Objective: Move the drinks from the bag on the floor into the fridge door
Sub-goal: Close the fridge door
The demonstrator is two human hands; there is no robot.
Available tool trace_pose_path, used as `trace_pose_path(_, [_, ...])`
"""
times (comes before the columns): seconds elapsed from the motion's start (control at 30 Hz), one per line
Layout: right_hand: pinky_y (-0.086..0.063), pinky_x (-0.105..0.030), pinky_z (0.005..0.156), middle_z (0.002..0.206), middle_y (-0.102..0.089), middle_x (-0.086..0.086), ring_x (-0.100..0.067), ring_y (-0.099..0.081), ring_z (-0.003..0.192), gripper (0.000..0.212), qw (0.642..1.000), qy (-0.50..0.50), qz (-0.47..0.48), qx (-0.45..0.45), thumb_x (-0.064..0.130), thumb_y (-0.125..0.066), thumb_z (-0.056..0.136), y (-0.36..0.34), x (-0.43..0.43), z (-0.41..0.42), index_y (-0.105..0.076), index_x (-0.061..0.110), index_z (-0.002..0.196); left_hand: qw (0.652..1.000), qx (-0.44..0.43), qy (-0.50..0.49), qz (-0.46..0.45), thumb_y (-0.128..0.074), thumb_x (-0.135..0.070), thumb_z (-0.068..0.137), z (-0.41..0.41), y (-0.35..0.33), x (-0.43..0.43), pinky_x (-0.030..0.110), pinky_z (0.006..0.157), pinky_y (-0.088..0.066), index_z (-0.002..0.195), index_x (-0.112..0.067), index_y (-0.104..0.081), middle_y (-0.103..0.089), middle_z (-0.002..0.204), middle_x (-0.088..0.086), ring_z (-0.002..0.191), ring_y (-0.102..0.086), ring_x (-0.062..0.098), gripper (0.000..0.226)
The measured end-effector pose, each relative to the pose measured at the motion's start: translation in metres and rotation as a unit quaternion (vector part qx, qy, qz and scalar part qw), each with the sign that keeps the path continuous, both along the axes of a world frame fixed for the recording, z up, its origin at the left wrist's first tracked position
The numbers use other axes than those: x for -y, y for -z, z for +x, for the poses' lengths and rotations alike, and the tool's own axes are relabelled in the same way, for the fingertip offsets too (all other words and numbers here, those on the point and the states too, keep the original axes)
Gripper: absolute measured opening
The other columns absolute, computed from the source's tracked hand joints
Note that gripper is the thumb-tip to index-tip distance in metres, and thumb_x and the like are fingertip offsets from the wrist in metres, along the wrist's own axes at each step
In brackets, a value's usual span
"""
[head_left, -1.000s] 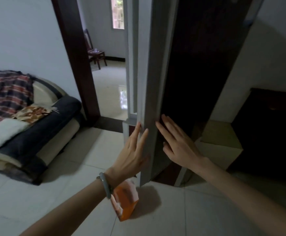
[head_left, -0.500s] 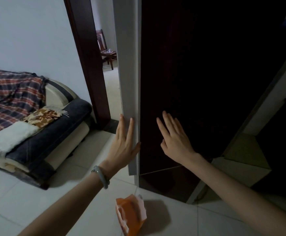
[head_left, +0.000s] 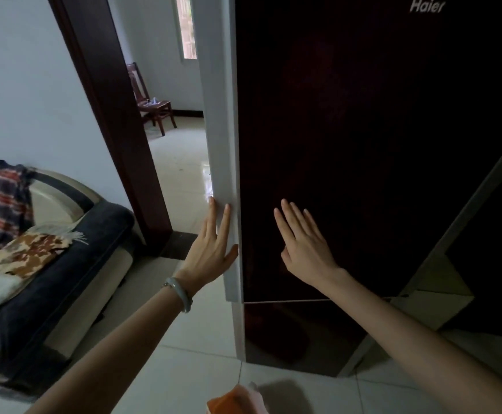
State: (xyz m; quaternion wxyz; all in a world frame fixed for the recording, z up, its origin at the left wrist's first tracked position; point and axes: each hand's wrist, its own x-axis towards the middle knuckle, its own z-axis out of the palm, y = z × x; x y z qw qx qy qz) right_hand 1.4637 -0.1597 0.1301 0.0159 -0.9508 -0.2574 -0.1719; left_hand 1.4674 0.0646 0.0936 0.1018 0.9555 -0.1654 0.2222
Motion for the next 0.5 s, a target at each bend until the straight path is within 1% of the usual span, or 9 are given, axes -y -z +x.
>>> trace_pose_path(0.1, [-0.012, -0.044, 0.115, 0.153, -0.016, -0.019, -0.029, -0.013, 0.142, 0.083, 1.0, 0.027, -0.001, -0.004, 0.014, -0.064, 0.078, 0.001, -0.006, 0.017, -0.016, 0.004, 0.145, 0.999, 0.004, 0.016, 0.033, -0.055, -0.037, 0.086, 0.026, -0.002, -0.006, 0.047, 0.109, -0.022, 0.146, 0.0, 0.001, 0.011, 0.15, 0.024, 0.139, -0.001, 0.041, 0.09])
trace_pose_path(0.17, [-0.009, -0.043, 0.115, 0.154, -0.015, -0.019, -0.029, -0.013, 0.142, 0.084, 0.999, 0.045, 0.001, -0.004, 0.015, -0.064, 0.078, 0.0, -0.008, 0.028, -0.015, 0.003, 0.145, 0.996, 0.01, 0.016, 0.083, -0.05, -0.04, 0.088, 0.042, -0.001, -0.011, 0.048, 0.114, -0.017, 0.144, 0.003, -0.003, 0.004, 0.151, 0.024, 0.141, 0.003, 0.037, 0.085])
trace_pose_path(0.23, [-0.004, -0.042, 0.116, 0.155, -0.008, -0.018, -0.028, -0.008, 0.143, 0.085, 0.998, 0.062, -0.007, -0.003, 0.017, -0.062, 0.081, -0.002, -0.008, 0.038, -0.01, 0.004, 0.146, 0.994, 0.004, 0.011, 0.105, -0.049, -0.042, 0.088, 0.057, -0.003, -0.015, 0.048, 0.115, -0.014, 0.144, 0.003, -0.004, -0.001, 0.152, 0.023, 0.142, 0.003, 0.035, 0.084])
trace_pose_path(0.33, [0.004, -0.04, 0.116, 0.156, 0.002, -0.014, -0.025, 0.002, 0.144, 0.084, 0.996, 0.079, -0.027, -0.002, 0.019, -0.057, 0.086, -0.004, -0.007, 0.055, -0.001, 0.006, 0.147, 0.993, -0.004, 0.005, 0.117, -0.05, -0.045, 0.087, 0.078, -0.007, -0.017, 0.048, 0.115, -0.015, 0.144, 0.001, -0.001, 0.001, 0.153, 0.021, 0.142, 0.001, 0.034, 0.088])
trace_pose_path(0.43, [0.007, -0.042, 0.116, 0.156, 0.008, -0.013, -0.025, 0.009, 0.143, 0.084, 0.995, 0.091, -0.045, -0.009, 0.02, -0.054, 0.087, -0.004, -0.009, 0.062, 0.004, 0.006, 0.146, 0.992, -0.003, -0.003, 0.129, -0.054, -0.046, 0.083, 0.085, -0.008, -0.016, 0.046, 0.114, -0.011, 0.144, 0.001, 0.0, 0.004, 0.152, 0.019, 0.142, 0.001, 0.033, 0.094])
trace_pose_path(0.5, [0.007, -0.043, 0.116, 0.155, 0.011, -0.013, -0.025, 0.012, 0.143, 0.085, 0.994, 0.099, -0.054, -0.013, 0.021, -0.053, 0.087, -0.001, -0.01, 0.063, 0.006, 0.006, 0.146, 0.991, 0.0, -0.002, 0.13, -0.057, -0.046, 0.081, 0.086, -0.005, -0.016, 0.046, 0.114, -0.011, 0.144, 0.001, 0.001, 0.005, 0.152, 0.019, 0.142, 0.001, 0.034, 0.097])
